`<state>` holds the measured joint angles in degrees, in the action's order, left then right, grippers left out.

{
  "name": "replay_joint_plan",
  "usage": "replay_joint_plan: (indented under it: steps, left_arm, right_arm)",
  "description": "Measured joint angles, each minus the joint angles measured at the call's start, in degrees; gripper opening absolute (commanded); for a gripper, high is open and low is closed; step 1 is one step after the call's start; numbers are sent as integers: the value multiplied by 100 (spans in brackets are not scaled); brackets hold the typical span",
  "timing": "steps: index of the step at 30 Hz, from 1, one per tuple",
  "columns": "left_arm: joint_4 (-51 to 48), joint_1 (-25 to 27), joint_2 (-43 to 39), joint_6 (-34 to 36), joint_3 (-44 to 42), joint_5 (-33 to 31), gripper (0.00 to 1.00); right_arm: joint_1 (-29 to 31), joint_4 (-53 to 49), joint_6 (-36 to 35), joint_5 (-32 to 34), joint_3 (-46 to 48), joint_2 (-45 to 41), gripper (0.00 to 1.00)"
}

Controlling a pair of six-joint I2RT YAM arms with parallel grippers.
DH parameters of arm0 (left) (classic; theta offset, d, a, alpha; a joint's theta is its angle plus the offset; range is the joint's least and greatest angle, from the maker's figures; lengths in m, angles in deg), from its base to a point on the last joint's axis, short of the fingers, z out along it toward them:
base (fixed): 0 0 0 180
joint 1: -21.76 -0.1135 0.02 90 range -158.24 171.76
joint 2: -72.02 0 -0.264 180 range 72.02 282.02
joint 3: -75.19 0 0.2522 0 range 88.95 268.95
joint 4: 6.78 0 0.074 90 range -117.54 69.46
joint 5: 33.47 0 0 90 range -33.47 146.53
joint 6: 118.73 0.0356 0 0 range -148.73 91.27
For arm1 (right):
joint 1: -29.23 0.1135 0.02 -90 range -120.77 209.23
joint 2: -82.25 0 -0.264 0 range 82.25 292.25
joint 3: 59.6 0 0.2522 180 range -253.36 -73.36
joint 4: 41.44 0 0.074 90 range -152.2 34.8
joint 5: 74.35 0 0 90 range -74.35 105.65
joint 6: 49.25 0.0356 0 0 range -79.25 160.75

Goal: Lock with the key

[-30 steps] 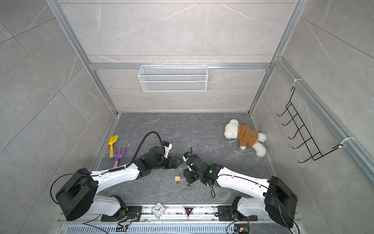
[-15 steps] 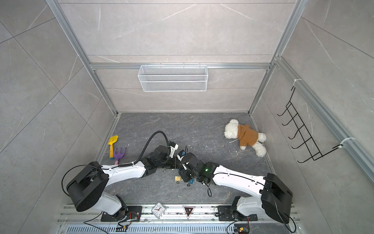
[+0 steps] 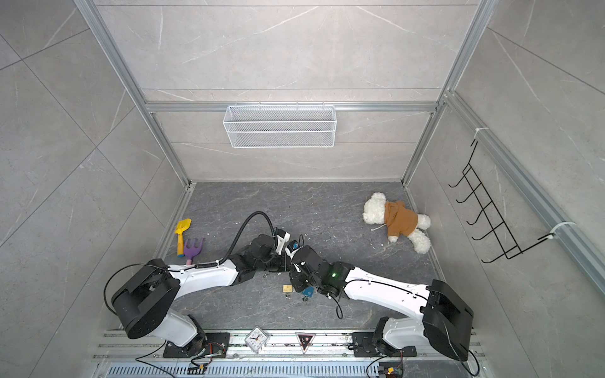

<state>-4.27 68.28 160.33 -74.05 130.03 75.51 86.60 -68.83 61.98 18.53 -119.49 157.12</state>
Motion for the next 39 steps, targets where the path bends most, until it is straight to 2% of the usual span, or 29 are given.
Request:
replay_joint_plan:
  steps: [1,6,8,12,16,21,27,31,39]
  left_arm:
    - [70,0,-4,-66,-17,-2,0]
    - [638,0,-304,-772,-424,-328,0]
    - [811,0,-562,-1154,-592,-549,0]
    - [953,0,-1182,-1952,-691,-1117,0]
    - [964,0,-1751,-2730,-704,-1716,0]
    - [1163,0,-2159,-3574,-1047,-2159,0]
    - [828,0,-2597,-3829,-1110,-2247,0]
    - [817,0,-2876,-3845,-1110,-2256,0]
    - [820,0,-2920,-3845,-1110,-2144,0]
  right_arm:
    - [0,85,4,17,63,-61,36]
    - [-4,577,-4,96,417,-684,38]
    - [-7,739,-125,210,472,-1010,41]
    - [-7,1255,-675,450,590,-1541,49]
    - [-7,1628,-1191,529,737,-1735,49]
    - [-7,2299,-1784,487,1137,-1921,49]
    - [-7,2747,-2240,411,1279,-1847,48]
    - [-7,2894,-2282,264,1274,-1561,46]
    - [-7,3115,-2275,92,1270,-1255,43]
